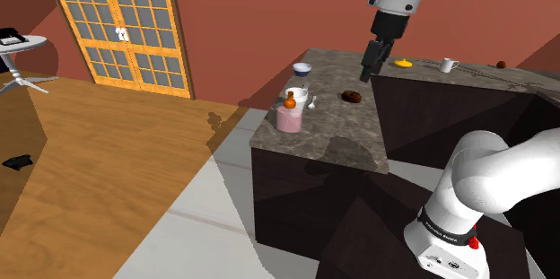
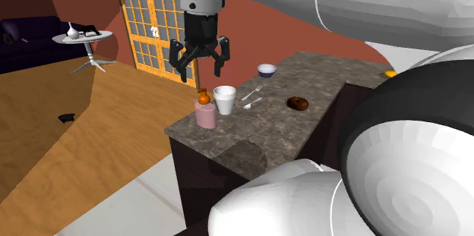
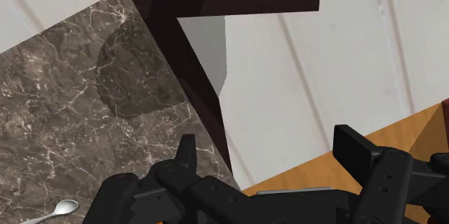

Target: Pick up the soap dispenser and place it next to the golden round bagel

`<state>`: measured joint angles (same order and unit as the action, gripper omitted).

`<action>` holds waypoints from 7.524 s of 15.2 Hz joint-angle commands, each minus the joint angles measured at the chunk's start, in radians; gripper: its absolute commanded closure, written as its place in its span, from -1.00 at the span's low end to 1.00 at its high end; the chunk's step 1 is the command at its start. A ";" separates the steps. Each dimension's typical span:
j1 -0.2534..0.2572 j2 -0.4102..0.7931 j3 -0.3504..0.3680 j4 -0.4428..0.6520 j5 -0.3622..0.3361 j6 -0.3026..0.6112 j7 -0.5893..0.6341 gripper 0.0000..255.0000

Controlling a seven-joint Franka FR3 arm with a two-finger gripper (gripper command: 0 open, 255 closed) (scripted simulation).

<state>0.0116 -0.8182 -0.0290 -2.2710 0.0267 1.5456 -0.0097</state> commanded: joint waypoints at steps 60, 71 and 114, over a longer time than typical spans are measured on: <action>-0.066 1.220 -0.180 0.468 0.066 0.658 -0.420 1.00; -0.061 1.155 -0.188 0.529 0.047 0.534 -0.409 1.00; -0.107 1.129 -0.213 1.045 0.041 -0.008 -0.442 1.00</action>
<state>-0.0842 0.3166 -0.2362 -1.2188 0.0668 1.5361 -0.4347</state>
